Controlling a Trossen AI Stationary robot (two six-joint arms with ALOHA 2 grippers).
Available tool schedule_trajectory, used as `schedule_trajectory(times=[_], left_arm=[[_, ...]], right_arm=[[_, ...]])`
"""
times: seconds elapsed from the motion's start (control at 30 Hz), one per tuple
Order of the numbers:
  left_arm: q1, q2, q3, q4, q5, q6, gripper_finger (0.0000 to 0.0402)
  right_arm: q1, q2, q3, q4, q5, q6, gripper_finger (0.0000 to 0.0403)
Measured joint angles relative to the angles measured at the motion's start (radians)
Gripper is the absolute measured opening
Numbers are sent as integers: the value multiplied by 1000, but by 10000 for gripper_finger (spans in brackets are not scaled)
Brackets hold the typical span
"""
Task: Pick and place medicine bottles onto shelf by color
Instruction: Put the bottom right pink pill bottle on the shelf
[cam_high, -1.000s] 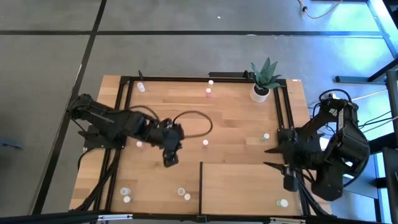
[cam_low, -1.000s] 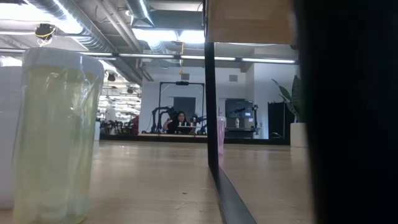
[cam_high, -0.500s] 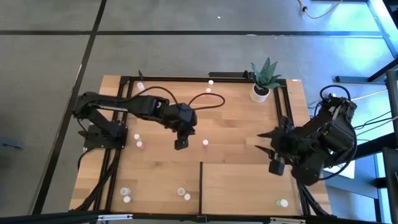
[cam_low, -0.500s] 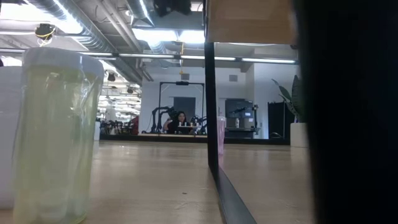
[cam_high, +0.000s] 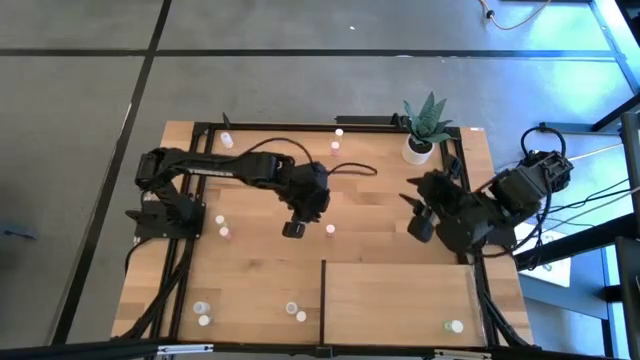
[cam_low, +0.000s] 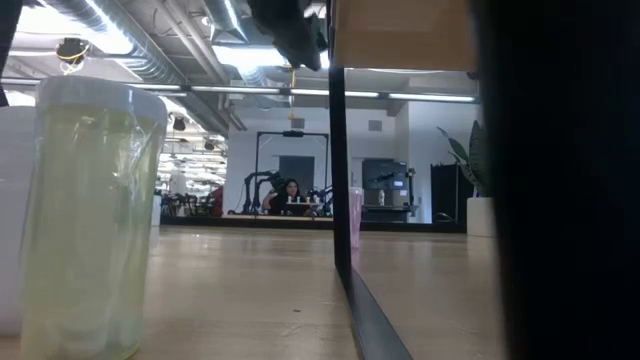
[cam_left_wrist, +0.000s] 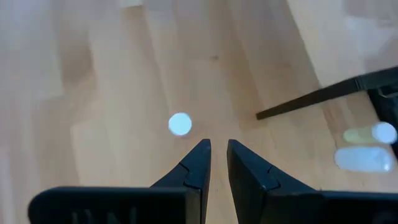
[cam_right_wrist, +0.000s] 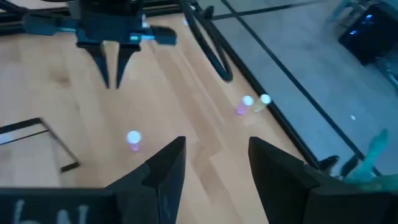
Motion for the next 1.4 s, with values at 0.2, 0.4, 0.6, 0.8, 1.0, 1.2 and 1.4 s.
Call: schedule_trajectory(times=[0.2,0.4,0.6,0.8,1.0,1.2,1.4], left_arm=[[82,58,0,-17,164,137,47],[100,115,0,0,158,164,47],[96,128,0,48,159,119,47],[96,128,0,80,155,94,47],[97,128,0,81,130,85,47],[95,128,0,82,129,83,47],[95,128,0,82,128,60,47]], right_arm=[[-70,0,0,1,-33,-5,177],[-105,0,0,9,-140,-85,177],[-131,0,0,20,-233,-184,177],[-167,1,0,26,-383,-326,177],[-227,1,0,97,-550,-499,177],[-302,-53,-61,231,-688,-681,177],[-389,-228,-263,399,-742,-716,177]])
